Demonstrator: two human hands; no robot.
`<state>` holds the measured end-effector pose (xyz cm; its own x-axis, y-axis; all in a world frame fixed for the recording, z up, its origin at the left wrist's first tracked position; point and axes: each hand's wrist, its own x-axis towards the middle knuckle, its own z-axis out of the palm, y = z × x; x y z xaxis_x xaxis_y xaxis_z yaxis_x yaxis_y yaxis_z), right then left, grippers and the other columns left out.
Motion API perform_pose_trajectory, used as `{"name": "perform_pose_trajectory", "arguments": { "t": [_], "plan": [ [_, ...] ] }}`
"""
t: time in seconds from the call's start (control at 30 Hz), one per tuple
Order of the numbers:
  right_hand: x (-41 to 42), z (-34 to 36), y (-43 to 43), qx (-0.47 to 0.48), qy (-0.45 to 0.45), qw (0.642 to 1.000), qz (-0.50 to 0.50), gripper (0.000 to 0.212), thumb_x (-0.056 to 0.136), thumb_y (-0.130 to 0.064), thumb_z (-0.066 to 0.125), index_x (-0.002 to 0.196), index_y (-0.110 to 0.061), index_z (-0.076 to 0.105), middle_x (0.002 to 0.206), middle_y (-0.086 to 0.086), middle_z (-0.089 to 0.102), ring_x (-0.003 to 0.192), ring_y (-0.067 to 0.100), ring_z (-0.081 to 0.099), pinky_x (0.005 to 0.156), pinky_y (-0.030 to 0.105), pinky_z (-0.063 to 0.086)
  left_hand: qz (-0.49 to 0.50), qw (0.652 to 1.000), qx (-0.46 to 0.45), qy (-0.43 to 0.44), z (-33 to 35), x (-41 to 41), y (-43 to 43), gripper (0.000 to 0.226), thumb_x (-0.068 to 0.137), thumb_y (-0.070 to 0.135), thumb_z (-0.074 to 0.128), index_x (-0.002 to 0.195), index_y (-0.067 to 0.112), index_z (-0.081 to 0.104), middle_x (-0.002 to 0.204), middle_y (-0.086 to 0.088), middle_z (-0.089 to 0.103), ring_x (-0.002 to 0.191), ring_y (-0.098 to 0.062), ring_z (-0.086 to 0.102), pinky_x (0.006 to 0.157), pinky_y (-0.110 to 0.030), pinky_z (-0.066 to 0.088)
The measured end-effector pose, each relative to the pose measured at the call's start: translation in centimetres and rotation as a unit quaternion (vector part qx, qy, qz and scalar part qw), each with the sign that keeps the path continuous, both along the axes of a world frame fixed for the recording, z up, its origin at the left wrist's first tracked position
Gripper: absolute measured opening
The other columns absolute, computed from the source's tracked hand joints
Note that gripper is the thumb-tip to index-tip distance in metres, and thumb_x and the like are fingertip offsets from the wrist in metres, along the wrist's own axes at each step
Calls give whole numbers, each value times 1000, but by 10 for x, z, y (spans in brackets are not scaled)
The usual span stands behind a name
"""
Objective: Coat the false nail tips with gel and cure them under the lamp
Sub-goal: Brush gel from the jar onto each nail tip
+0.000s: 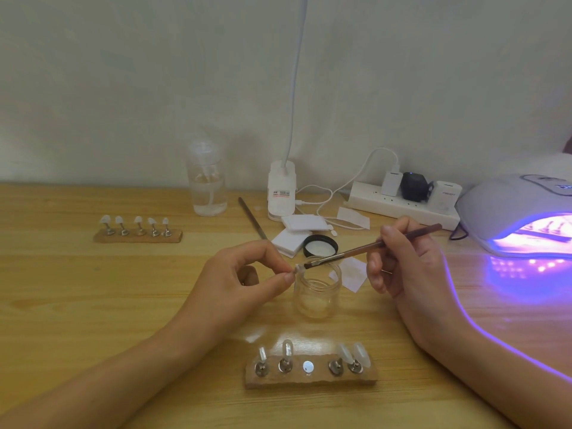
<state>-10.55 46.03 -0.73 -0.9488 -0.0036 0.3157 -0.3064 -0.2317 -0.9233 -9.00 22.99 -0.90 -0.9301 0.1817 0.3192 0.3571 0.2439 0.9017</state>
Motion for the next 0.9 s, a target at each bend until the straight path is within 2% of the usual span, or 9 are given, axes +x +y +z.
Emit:
{"name": "perform_pose_trajectory", "arguments": {
  "t": [0.13,0.3,0.47,0.57,0.63,0.8,0.9],
  "plan": [
    [0,0,-2,-16,17,999,44,22,91,-34,60,73,-23,54,57,6,58,45,16,53,42,21,44,1,1000,-1,3,0,0,-1,13,83,16,76,73,23,71,44,16,42,45,-4,33,48,-9,30],
    [-1,-1,1,2,1,1000,-4,22,89,-33,59,69,-24,54,55,5,55,44,15,49,41,21,41,3,1000,-6,1,-1,0,-1,13,82,18,77,73,24,70,45,13,36,46,-5,31,47,-12,29],
    [0,1,-3,-14,17,998,51,22,89,-36,62,72,-24,55,58,5,58,46,16,54,43,21,44,10,1000,-13,12,-1,1,-1,13,81,19,77,73,27,70,45,11,36,46,-5,32,50,-12,30],
    [-1,-1,-1,9,4,1000,13,24,89,-36,63,71,-23,54,56,5,56,45,15,51,42,21,42,14,999,-19,23,-1,1,0,14,81,19,77,73,28,70,45,12,36,46,-5,32,50,-12,30],
    [-1,-1,1,0,-1,1000,-2,22,88,-35,60,70,-24,54,56,4,56,45,14,50,42,20,42,16,999,-26,33,0,1,0,14,81,18,77,73,27,69,44,12,38,45,-5,33,49,-12,30],
    [-1,-1,-2,-16,11,998,56,24,89,-39,64,73,-23,56,58,6,59,45,16,54,42,21,44,22,998,-38,54,0,2,0,16,81,14,77,73,26,69,45,16,44,45,-4,34,49,-11,30],
    [-2,-2,-1,-6,-5,1000,26,22,86,-37,63,72,-22,56,58,6,58,45,16,54,42,21,44,24,997,-43,62,0,2,0,12,81,14,77,75,22,70,46,19,46,45,-4,35,50,-9,30]
  ]
}}
